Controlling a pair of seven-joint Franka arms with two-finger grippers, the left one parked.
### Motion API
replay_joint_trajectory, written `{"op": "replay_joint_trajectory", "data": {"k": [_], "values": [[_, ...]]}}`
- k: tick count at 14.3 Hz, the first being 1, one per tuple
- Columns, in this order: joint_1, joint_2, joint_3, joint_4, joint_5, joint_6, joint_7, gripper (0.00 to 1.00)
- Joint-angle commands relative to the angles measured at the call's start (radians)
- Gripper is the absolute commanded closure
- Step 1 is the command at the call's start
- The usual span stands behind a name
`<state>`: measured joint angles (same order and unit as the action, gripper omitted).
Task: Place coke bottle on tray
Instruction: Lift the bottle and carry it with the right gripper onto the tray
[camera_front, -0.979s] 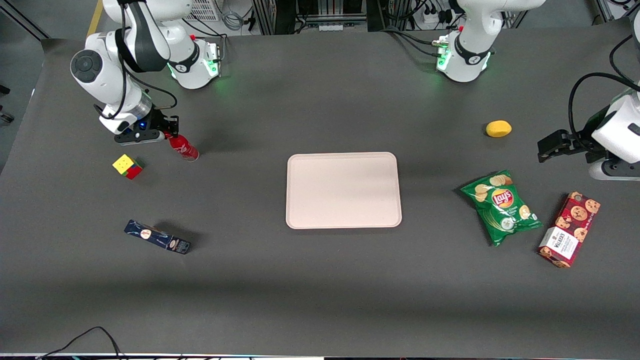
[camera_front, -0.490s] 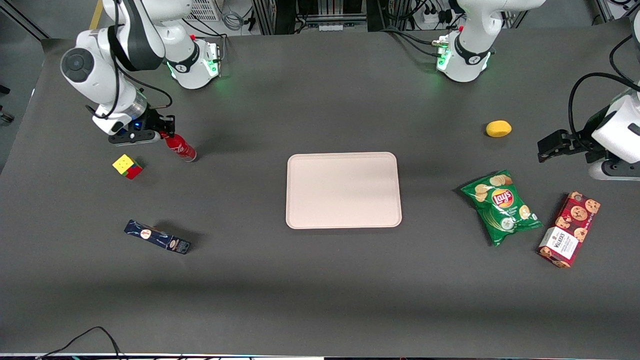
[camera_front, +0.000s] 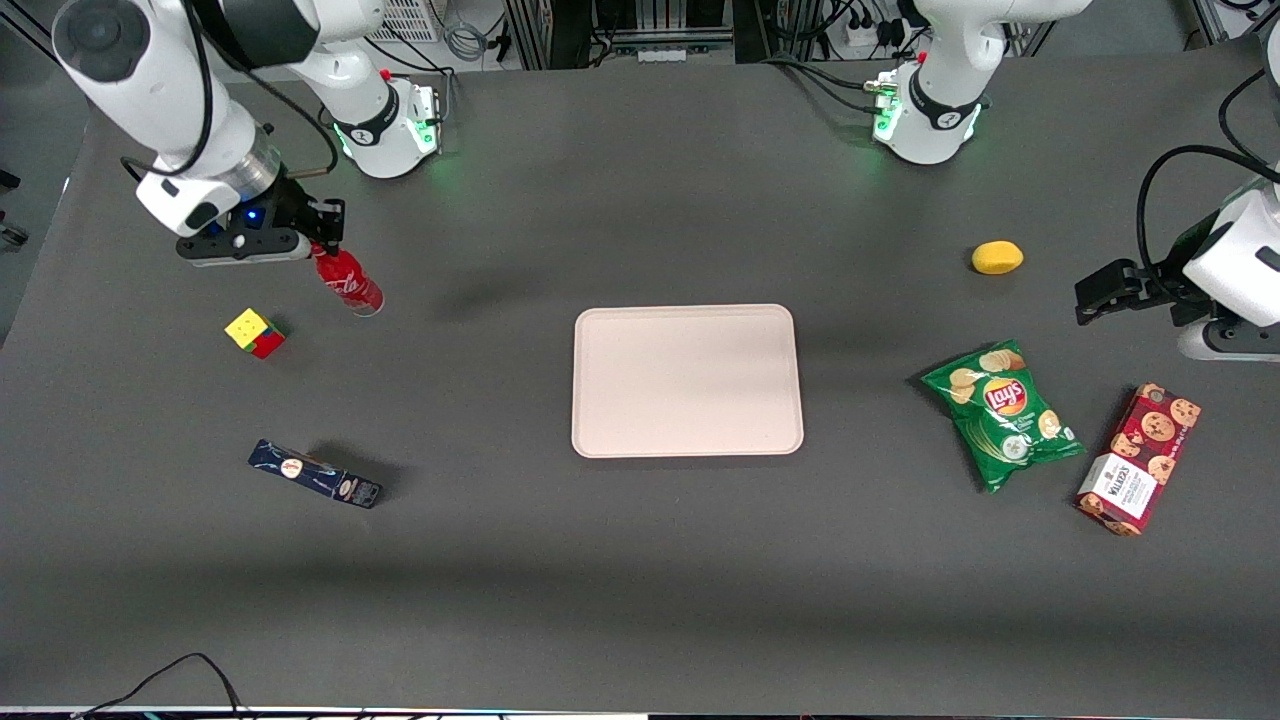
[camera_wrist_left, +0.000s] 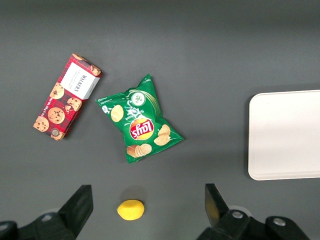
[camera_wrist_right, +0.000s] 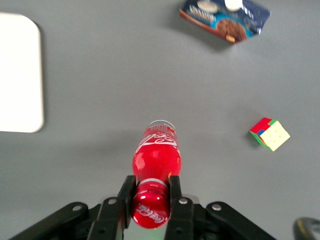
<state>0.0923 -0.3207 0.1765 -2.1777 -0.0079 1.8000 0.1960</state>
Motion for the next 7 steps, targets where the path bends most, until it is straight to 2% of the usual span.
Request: {"op": "replay_joint_trajectory", "data": {"k": [1,3,7], "values": [[0.001,0.201,0.070,0.368,0.034,-0.171,0.114,1.00],[0.012,0.277,0.109,0.476,0.078,-0.180,0.184,1.00],[0.067,0.498,0.211,0.677,0.075,-0.168,0.448,1.00]]}}
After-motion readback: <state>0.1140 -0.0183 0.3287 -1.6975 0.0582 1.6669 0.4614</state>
